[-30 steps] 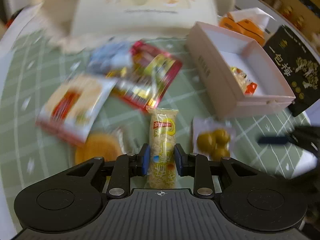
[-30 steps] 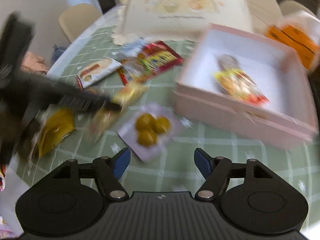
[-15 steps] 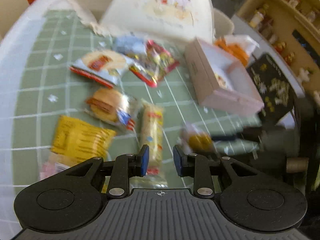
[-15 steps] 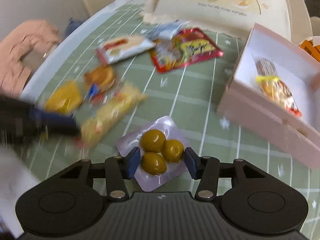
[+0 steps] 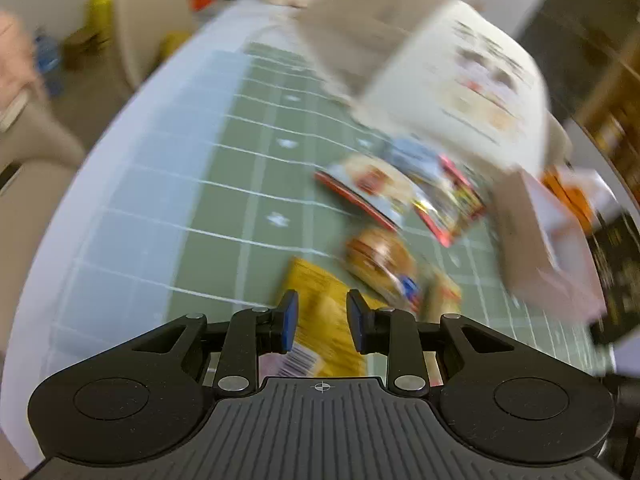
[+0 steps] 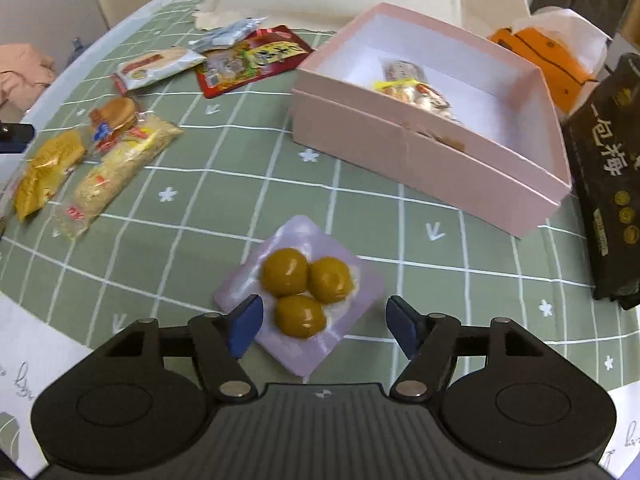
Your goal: Organize snacks
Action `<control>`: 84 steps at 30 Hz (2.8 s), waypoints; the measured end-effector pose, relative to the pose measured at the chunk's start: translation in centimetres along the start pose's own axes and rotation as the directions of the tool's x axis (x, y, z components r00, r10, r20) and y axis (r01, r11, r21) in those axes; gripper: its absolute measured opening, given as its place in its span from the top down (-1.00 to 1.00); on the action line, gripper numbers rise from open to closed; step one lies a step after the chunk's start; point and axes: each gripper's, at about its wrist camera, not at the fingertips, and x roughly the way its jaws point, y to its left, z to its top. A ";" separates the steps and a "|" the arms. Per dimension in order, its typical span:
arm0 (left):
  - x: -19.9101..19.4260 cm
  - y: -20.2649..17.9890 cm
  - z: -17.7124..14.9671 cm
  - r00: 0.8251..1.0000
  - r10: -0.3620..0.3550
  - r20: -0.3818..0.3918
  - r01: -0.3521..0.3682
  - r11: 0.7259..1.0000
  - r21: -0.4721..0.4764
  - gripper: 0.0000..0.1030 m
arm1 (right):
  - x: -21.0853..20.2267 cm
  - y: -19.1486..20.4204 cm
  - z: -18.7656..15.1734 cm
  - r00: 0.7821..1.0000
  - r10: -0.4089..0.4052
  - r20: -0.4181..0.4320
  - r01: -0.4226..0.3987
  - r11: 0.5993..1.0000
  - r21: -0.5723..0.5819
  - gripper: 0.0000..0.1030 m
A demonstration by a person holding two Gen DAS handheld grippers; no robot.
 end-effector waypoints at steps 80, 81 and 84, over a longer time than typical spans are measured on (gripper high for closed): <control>-6.1 -14.3 -0.5 0.930 -0.344 -0.129 0.363 0.807 0.465 0.16 | -13.1 -4.7 3.8 0.967 0.008 0.255 -0.047 0.988 0.149 0.45; -6.7 -15.4 1.1 0.924 -0.371 -0.092 0.367 0.797 0.479 0.16 | -14.1 -5.5 4.0 0.959 -0.016 0.282 -0.032 0.986 0.165 0.45; -8.2 -19.3 6.7 0.882 -0.470 0.020 0.400 0.771 0.496 0.16 | -16.8 -7.8 4.6 0.929 -0.072 0.364 -0.007 0.978 0.210 0.45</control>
